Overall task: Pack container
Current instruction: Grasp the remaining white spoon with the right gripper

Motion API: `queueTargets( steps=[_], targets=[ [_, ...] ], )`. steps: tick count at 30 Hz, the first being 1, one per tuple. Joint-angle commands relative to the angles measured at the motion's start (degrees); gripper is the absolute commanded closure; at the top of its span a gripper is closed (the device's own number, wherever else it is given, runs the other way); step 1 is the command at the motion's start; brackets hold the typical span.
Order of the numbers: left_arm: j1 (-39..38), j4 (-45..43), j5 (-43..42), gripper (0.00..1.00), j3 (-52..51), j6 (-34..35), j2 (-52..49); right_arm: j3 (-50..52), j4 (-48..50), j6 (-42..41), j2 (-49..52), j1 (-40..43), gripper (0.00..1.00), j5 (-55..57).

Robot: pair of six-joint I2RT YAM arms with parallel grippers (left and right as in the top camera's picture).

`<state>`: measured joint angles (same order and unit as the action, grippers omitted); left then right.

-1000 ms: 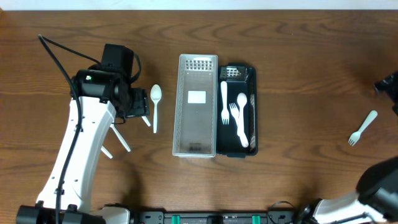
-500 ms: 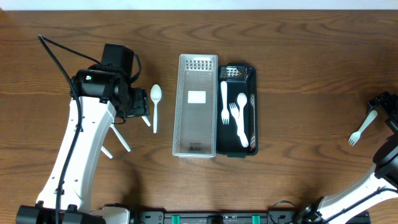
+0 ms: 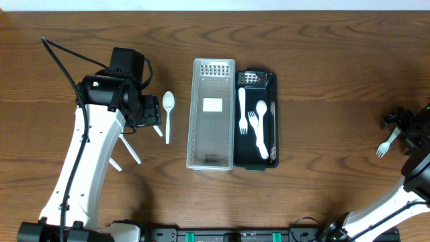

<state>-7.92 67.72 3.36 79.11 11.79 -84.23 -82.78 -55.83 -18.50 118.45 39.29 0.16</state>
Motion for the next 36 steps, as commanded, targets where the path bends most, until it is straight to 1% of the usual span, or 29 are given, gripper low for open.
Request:
queueTargets(
  steps=[1,4,6,16,17,24,28,31,32,36],
  targets=[
    [0.2,0.33,0.09,0.23,0.83,-0.33,-0.44,0.7,0.9,1.88,0.22,-0.55,0.05,-0.72],
    [0.2,0.31,0.09,0.23,0.83,-0.33,-0.44,1.27,1.95,2.8,0.22,-0.61,0.11,-1.57],
    [0.2,0.33,0.09,0.23,0.83,-0.33,-0.44,1.81,2.62,2.97,0.22,-0.63,0.13,-2.14],
    [0.2,0.33,0.09,0.23,0.83,-0.33,-0.44,4.04,4.39,2.95,0.22,-0.7,0.15,-2.14],
    [0.2,0.33,0.09,0.23,0.83,-0.33,-0.44,4.04,4.37,2.95,0.22,-0.7,0.16,-2.14],
    [0.2,0.35,0.09,0.23,0.83,-0.33,-0.44,4.04,4.26,2.93,0.22,-0.7,0.35,-2.16],
    [0.2,0.35,0.09,0.23,0.83,-0.33,-0.44,4.04,4.24,2.93,0.22,-0.7,0.5,-2.16],
    [0.2,0.37,0.09,0.23,0.83,-0.33,-0.44,4.04,4.24,2.93,0.22,-0.7,0.65,-2.16],
    [0.2,0.37,0.09,0.23,0.83,-0.33,-0.44,4.04,4.24,2.93,0.22,-0.7,0.67,-2.16],
    [0.2,0.35,0.09,0.23,0.83,-0.33,-0.44,4.04,4.24,2.91,0.22,-0.7,0.67,-2.19]
  ],
)
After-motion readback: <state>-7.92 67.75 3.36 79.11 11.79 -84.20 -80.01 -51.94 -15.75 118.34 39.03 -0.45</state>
